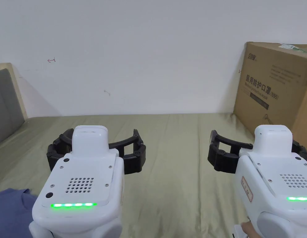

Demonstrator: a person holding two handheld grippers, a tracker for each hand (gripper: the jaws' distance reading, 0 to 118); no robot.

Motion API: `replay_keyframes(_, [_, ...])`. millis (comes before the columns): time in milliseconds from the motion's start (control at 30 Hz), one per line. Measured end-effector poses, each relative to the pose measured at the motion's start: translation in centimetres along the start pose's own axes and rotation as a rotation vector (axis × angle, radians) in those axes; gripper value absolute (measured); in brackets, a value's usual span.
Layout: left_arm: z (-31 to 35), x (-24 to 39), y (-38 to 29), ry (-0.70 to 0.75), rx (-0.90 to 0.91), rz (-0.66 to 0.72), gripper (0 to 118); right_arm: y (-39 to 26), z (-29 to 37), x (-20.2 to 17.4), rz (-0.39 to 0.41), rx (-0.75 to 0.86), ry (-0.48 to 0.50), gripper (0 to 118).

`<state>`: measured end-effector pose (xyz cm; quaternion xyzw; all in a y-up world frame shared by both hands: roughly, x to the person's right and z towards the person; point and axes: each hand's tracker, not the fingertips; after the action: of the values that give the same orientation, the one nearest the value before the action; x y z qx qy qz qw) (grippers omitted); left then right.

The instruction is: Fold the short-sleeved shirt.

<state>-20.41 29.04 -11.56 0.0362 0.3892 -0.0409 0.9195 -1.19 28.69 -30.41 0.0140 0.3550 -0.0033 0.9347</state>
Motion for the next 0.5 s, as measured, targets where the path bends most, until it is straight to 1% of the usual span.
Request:
replay_keyframes(167, [0.0, 0.3, -0.1, -0.021, -0.017, -0.022, 118, -0.1, 0.1, 0.0, 0.009, -0.005, -0.010, 118])
replay_keyframes(200, [-0.2, 0.3, -0.1, -0.031, -0.028, -0.028, 117, -0.2, 0.1, 0.0, 0.009, -0.007, -0.011, 116])
replay_keyframes(267, [-0.2, 0.4, -0.2, -0.043, -0.046, -0.035, 109, -0.3, 0.4, -0.2, 0.029, 0.009, -0.052, 109])
replay_keyframes(300, [-0.1, 0.4, -0.2, -0.041, -0.045, -0.039, 106, -0.3, 0.5, -0.2, 0.029, 0.018, -0.052, 106])
replay_keyframes(333, [0.0, 0.5, -0.3, -0.031, -0.046, -0.053, 106, -0.3, 0.6, -0.2, 0.027, 0.031, -0.048, 106])
replay_keyframes(367, [0.0, 0.5, -0.2, -0.023, -0.048, -0.061, 88, -0.1, 0.5, -0.3, 0.040, 0.022, -0.066, 93])
replay_keyframes(400, [-0.2, 0.5, -0.1, -0.022, -0.062, -0.066, 46, -0.1, 0.1, -0.5, 0.073, -0.011, -0.102, 58])
replay_keyframes(433, [-0.5, 0.5, -0.1, -0.016, -0.083, -0.069, 11, -0.2, -0.2, -0.5, 0.078, -0.030, -0.106, 26])
replay_keyframes(467, [-0.7, 0.4, -0.2, -0.001, -0.090, -0.066, 1, -0.3, -0.4, -0.3, 0.066, -0.041, -0.104, 1])
replay_keyframes(500, [-0.7, 0.2, -0.3, -0.005, -0.102, -0.050, 1, -0.5, -0.5, -0.2, 0.047, -0.040, -0.096, 1])
